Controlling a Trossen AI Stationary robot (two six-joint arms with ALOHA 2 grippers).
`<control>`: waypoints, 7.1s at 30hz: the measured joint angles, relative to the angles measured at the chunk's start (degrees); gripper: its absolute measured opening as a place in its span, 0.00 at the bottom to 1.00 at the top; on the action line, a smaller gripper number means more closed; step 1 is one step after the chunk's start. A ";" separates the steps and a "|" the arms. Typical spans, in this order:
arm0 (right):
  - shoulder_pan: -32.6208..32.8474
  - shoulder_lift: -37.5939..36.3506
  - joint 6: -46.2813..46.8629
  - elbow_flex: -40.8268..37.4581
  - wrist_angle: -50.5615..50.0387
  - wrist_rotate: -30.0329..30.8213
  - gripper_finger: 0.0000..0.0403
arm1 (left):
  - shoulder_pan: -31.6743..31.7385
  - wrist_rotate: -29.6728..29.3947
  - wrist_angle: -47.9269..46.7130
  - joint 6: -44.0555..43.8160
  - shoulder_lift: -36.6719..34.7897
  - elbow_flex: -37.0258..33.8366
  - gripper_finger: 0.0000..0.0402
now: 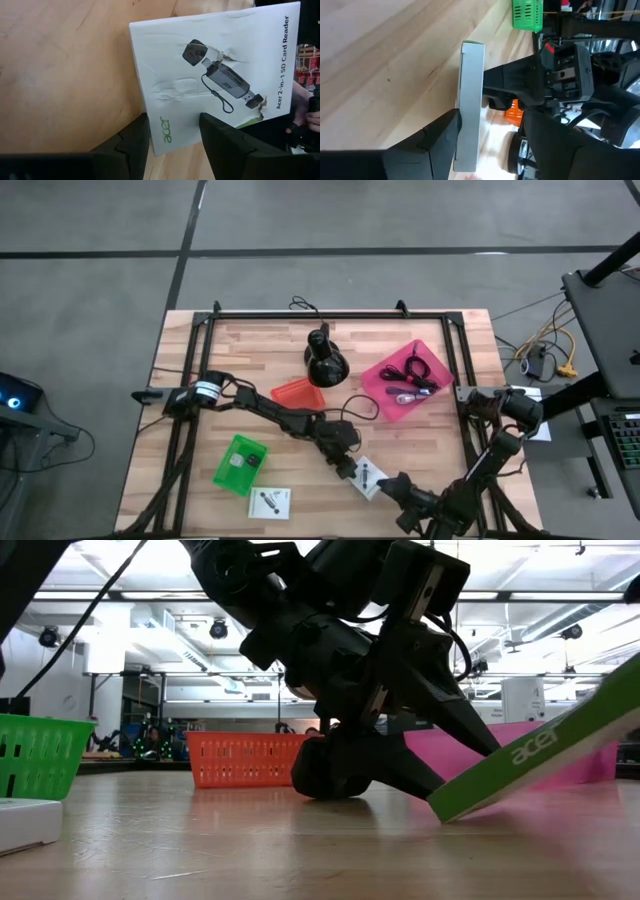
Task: Pick and place items into bin
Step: Put the right white card reader box into the orange bin
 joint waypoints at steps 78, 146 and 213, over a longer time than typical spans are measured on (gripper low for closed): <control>-5.77 -2.73 -3.70 -2.25 7.50 -12.05 0.53 | 0.13 6.49 -7.06 11.04 -2.43 3.13 0.38; -5.88 -1.73 -3.19 -2.79 6.64 -25.37 0.53 | 0.28 9.51 -0.79 27.75 -2.03 4.37 0.17; -5.38 -15.21 36.72 1.15 -24.64 -32.86 0.39 | 0.68 11.72 7.97 28.61 -1.77 2.97 0.17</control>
